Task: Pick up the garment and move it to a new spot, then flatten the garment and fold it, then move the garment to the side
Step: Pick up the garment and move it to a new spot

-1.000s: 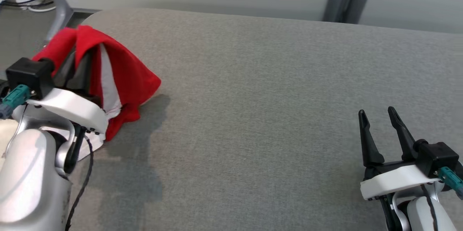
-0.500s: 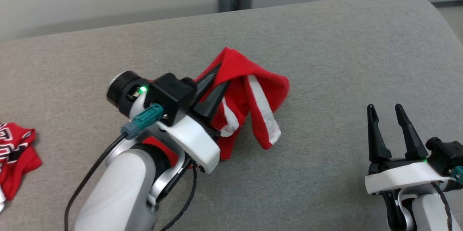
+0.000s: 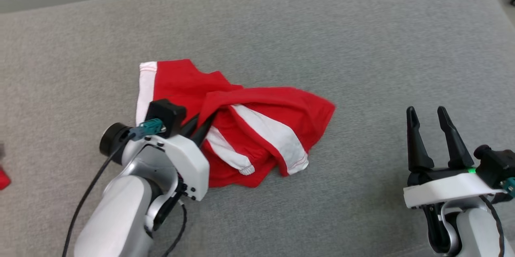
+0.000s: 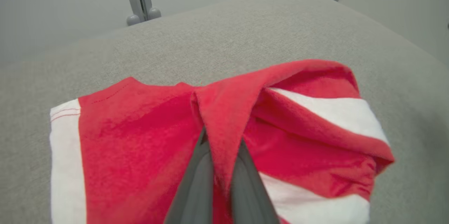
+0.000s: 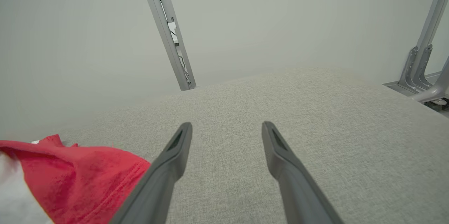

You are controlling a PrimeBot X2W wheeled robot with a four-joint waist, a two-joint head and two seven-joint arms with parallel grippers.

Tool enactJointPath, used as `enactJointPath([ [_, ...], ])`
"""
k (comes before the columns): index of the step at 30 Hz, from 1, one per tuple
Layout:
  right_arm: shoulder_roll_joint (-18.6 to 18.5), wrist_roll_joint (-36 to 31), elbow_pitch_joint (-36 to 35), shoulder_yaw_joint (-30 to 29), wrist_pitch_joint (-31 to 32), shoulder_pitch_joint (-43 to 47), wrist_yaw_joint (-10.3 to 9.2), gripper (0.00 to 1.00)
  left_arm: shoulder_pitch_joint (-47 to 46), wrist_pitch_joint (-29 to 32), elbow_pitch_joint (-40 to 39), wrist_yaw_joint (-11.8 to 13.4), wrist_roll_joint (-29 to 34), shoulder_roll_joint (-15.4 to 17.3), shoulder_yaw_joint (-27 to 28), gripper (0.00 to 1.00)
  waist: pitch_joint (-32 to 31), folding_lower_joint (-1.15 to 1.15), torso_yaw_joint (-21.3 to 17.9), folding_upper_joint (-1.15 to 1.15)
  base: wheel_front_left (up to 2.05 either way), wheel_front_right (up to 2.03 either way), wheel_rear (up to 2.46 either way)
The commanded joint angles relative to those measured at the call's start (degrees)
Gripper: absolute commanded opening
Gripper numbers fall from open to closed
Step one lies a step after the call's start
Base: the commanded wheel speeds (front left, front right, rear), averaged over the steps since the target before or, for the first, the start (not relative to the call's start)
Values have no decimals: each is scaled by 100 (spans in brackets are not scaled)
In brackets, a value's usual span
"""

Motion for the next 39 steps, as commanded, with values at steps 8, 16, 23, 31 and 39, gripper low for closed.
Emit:
enactJointPath([
  [8, -29, -288, 3, 15, -31, -274, 3, 100, 50, -828, 527, -99, -372, -78, 143, 100, 136, 0, 551, 0, 0, 0, 0],
  [16, -30, -549, 80, -92, -31, -149, 3, 100, 461, -2169, 566, 49, -625, -238, 541, 100, -192, 0, 951, 0, 0, 0, 0],
  [23, -30, -687, 152, -83, -31, -45, 3, 100, 712, -2655, 703, 283, -576, -182, 741, 100, -504, 0, 1179, 0, 0, 0, 0],
  [31, -30, -737, 230, -63, -31, 168, 3, 100, 1060, -3023, 679, 848, -329, 12, 1098, 100, -916, 0, 1255, 0, 0, 0, 0],
  [39, -28, -888, 220, -148, 23, 440, 3, 100, 1521, -3175, 452, 1121, -91, 211, 1355, 100, -1264, 0, 1329, 0, 0, 0, 0],
])
